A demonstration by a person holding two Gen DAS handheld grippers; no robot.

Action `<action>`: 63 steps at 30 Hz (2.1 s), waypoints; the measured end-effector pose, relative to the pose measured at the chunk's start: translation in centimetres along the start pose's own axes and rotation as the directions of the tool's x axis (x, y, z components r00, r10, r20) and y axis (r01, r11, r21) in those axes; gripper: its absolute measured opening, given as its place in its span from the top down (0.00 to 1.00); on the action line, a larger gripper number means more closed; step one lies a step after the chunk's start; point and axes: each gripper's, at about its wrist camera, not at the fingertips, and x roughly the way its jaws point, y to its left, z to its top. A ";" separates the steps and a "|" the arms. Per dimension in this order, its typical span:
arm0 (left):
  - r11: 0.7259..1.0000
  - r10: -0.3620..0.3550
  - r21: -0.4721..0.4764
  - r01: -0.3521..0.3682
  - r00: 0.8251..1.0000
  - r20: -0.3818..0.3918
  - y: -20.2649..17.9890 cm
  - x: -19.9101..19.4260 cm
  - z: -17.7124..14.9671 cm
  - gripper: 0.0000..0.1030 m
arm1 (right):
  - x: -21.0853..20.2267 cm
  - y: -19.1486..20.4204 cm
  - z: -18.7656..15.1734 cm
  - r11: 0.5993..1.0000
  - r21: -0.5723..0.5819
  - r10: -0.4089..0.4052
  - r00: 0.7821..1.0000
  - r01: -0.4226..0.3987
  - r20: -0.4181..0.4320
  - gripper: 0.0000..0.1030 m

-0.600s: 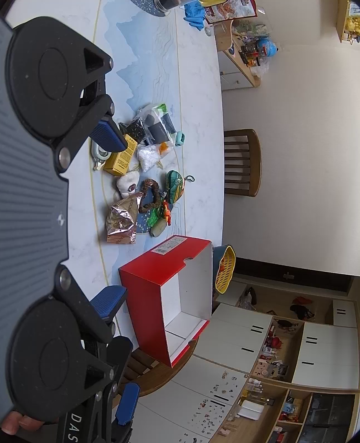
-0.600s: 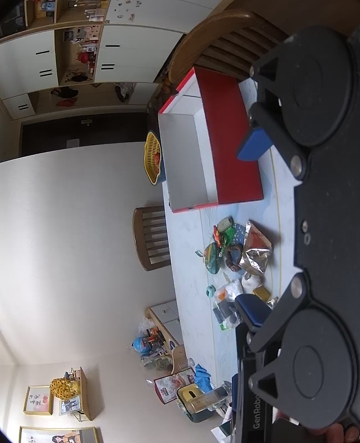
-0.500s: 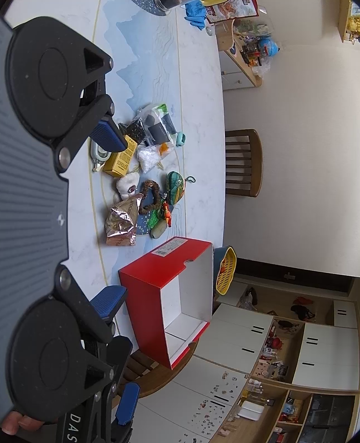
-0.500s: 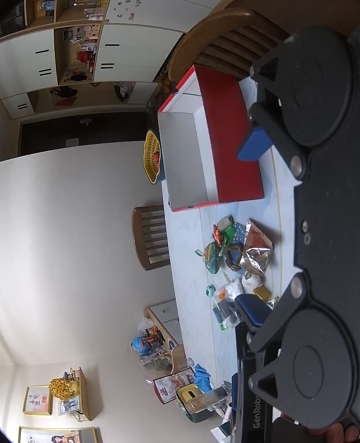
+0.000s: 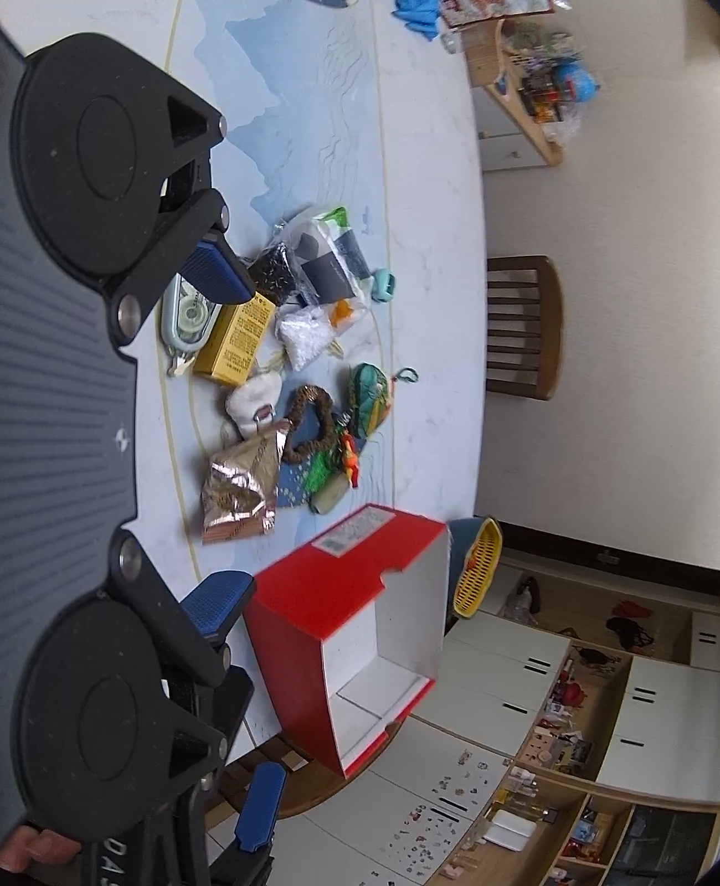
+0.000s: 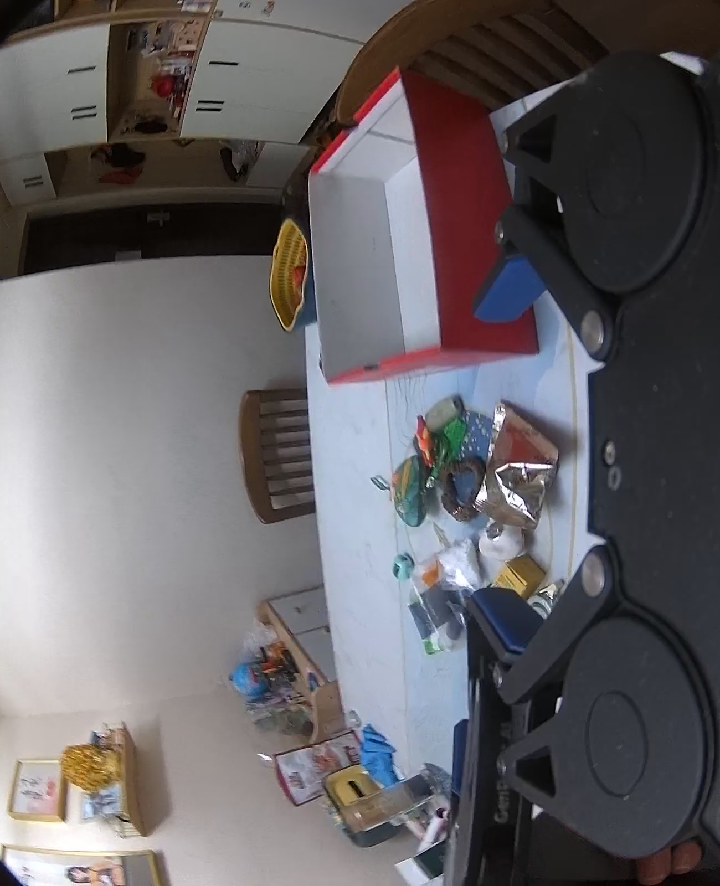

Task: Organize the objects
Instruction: 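Reach the left tool to the white plastic bag while the right tool reaches the silver foil packet, then grasp the plastic bag with the left tool while the right tool grasps the foil packet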

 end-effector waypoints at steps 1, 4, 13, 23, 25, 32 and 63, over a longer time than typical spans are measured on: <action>1.000 -0.004 0.001 0.004 1.000 -0.006 0.5 0.5 0.2 0.00 | 0.6 0.3 0.1 1.000 -0.007 0.000 1.000 0.000 -0.010 0.01; 1.000 0.003 0.027 -0.003 1.000 -0.008 2.0 2.1 1.0 0.00 | 2.4 1.0 0.4 1.000 -0.014 0.003 0.999 -0.004 -0.049 0.03; 0.992 0.069 0.106 -0.068 0.998 -0.013 7.8 8.1 3.5 0.00 | 7.9 2.5 0.5 1.000 -0.029 -0.012 0.987 0.008 -0.162 0.06; 0.972 0.107 0.217 -0.095 0.993 -0.048 12.2 14.7 5.0 0.01 | 13.7 2.6 -0.2 0.996 -0.051 -0.083 0.958 0.072 -0.273 0.12; 0.968 0.110 0.231 -0.095 0.993 -0.049 12.8 15.7 5.3 0.01 | 14.7 2.6 -0.1 0.996 -0.034 -0.092 0.953 0.086 -0.290 0.13; 0.958 0.079 0.282 -0.050 0.993 -0.091 13.9 18.8 5.5 0.01 | 17.6 2.9 -0.2 0.994 -0.014 -0.111 0.933 0.113 -0.341 0.16; 0.972 -0.040 0.223 0.078 0.984 -0.172 15.6 19.6 6.0 0.73 | 19.3 2.8 -0.1 0.992 0.024 -0.105 0.908 0.125 -0.406 0.57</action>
